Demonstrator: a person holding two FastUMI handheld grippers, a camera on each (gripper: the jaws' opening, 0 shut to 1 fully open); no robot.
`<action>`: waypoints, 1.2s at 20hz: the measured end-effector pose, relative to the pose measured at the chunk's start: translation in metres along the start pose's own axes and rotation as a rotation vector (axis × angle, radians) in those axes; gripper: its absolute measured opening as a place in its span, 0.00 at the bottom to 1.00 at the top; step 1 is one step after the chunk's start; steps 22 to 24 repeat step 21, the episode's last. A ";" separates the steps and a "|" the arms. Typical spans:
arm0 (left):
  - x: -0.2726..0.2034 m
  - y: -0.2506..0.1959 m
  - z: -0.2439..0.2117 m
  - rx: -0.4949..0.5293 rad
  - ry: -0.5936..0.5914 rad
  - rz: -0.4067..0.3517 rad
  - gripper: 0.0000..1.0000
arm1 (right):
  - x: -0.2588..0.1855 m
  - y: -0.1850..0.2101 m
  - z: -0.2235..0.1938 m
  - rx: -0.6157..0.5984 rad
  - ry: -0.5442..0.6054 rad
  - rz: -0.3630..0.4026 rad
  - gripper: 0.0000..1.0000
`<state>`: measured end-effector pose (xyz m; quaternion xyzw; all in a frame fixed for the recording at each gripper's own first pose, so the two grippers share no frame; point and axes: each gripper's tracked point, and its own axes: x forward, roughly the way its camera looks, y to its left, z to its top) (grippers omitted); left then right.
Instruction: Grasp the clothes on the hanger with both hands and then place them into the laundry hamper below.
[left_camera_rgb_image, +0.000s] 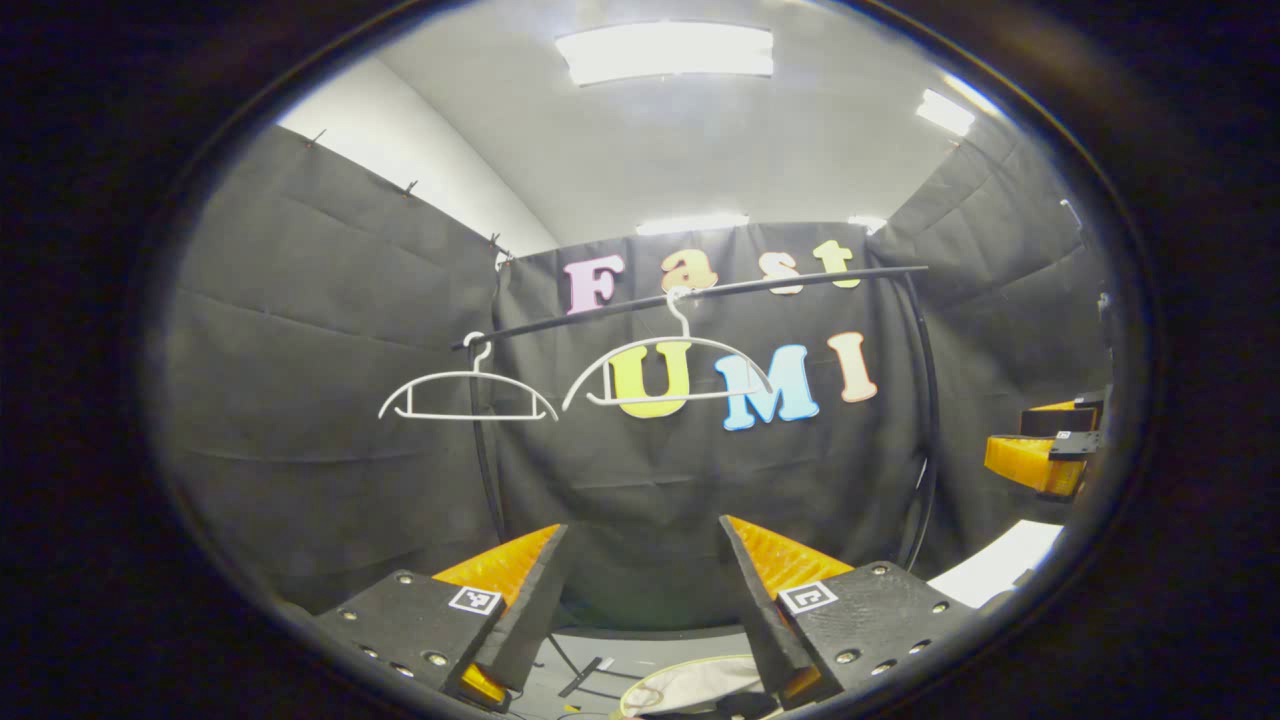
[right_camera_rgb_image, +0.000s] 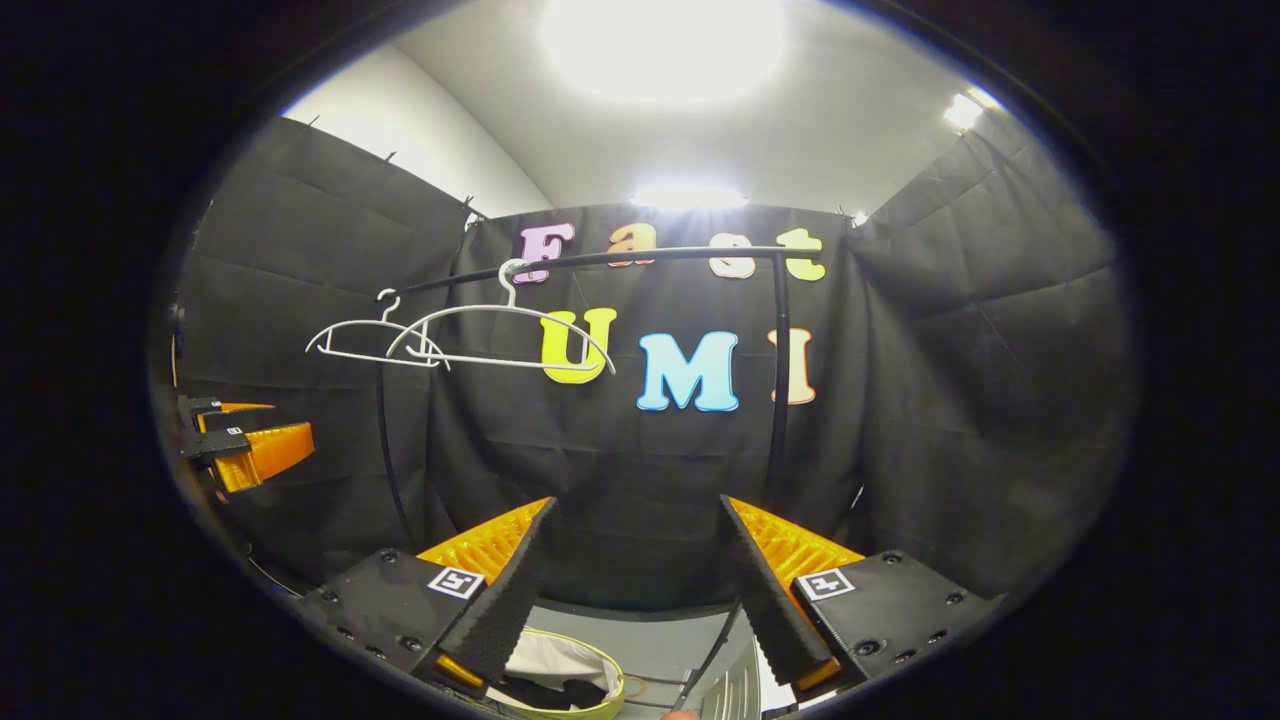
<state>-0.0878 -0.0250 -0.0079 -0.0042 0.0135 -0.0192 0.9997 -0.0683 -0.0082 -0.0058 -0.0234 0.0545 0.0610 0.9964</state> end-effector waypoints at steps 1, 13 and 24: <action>-0.002 -0.002 0.002 -0.002 -0.003 0.002 0.85 | -0.002 -0.002 0.001 0.004 -0.007 -0.003 0.97; -0.010 0.002 0.007 -0.007 -0.016 0.011 0.85 | -0.004 -0.008 0.011 0.011 -0.040 -0.012 0.98; -0.007 0.011 0.005 -0.012 -0.021 0.017 0.85 | 0.001 0.001 0.014 0.002 -0.045 -0.011 0.98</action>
